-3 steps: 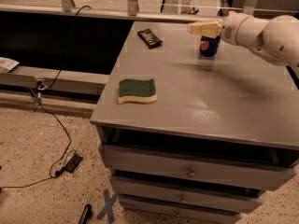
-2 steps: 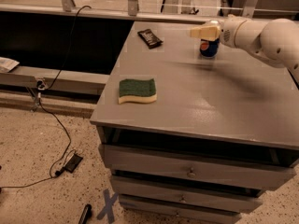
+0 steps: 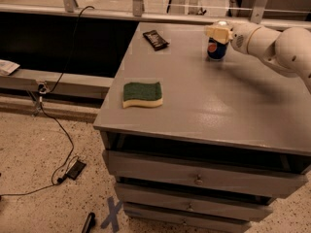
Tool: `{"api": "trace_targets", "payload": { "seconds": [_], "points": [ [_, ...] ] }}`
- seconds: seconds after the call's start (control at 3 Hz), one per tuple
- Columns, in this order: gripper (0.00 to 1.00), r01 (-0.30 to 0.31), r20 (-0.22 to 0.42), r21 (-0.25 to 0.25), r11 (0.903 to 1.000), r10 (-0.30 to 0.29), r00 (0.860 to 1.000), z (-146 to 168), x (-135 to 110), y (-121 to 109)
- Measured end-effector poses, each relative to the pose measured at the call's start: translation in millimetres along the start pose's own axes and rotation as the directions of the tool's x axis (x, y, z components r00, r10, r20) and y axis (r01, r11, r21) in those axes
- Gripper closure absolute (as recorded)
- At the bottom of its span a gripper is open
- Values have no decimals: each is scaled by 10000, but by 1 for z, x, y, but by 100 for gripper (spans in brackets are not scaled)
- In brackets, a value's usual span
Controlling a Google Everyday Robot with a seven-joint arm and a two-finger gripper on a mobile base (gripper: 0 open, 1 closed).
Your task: Move pepsi can near sponge
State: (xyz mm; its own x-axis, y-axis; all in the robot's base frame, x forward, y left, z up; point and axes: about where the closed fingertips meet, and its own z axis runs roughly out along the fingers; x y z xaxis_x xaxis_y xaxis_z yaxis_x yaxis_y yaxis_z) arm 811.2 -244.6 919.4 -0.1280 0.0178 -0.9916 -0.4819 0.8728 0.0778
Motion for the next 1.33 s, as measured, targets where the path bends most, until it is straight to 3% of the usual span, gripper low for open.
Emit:
{"api": "trace_targets", "payload": {
  "seconds": [0.33, 0.67, 1.0, 1.33],
  "points": [
    [64, -202, 487, -406, 9990, 222, 9986, -3, -12, 3],
    [88, -199, 1232, -1114, 9936, 337, 9918, -12, -39, 14],
    [100, 877, 1239, -2398, 9668, -591, 9905, -28, -69, 71],
    [100, 1394, 804, -3256, 9352, -1196, 9896, -38, -69, 109]
  ]
}}
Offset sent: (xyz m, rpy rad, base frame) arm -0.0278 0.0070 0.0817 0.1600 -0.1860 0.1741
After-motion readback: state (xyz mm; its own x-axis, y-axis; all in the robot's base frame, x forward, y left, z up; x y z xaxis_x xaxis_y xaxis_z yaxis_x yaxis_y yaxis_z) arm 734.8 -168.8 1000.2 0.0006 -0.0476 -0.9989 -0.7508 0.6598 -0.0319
